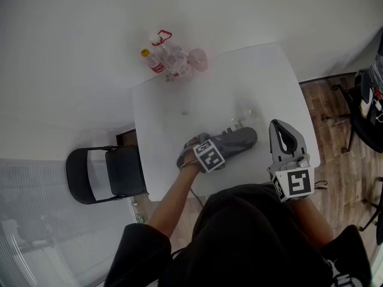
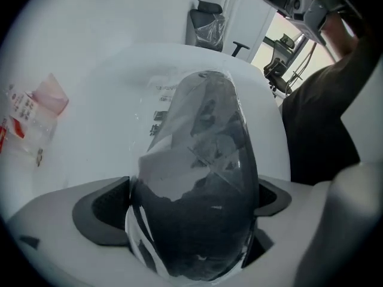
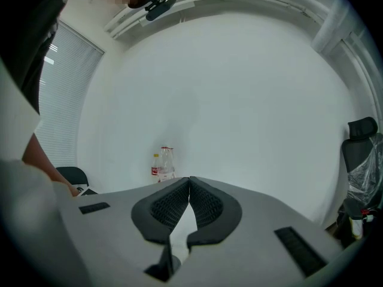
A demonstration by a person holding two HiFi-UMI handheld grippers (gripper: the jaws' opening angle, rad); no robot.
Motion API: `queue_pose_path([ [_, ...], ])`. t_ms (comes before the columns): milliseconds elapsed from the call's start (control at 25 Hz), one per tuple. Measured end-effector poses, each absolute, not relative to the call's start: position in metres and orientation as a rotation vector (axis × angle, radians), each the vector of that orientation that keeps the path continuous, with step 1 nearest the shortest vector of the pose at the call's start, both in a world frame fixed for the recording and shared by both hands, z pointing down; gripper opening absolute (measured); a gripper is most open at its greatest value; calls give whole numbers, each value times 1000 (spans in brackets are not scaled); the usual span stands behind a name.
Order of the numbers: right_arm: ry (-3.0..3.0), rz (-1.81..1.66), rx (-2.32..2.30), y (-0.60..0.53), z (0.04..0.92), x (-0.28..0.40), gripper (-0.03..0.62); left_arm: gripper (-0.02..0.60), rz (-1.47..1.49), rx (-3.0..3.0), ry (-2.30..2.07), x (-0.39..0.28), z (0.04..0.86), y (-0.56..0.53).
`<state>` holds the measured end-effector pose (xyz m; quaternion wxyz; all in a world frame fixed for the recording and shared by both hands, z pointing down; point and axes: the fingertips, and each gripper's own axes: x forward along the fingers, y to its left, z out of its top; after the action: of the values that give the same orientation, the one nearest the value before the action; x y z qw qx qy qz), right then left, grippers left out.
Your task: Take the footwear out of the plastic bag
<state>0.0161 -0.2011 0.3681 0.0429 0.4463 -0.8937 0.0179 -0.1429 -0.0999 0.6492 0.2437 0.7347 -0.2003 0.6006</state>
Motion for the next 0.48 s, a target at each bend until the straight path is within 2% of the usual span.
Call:
queue_pose_path([
  [360,-2719,144,1291,-228,390,29,17,572,1491,2199,-631,-141,637,-105],
  [440,-2706,154,1215,-235,399,31,17,529,1409,2257,-676,-141,624,-110],
  [480,-2699,149,1166,-237,403,32,17,473,1372,2289,-700,-143,616,-112],
])
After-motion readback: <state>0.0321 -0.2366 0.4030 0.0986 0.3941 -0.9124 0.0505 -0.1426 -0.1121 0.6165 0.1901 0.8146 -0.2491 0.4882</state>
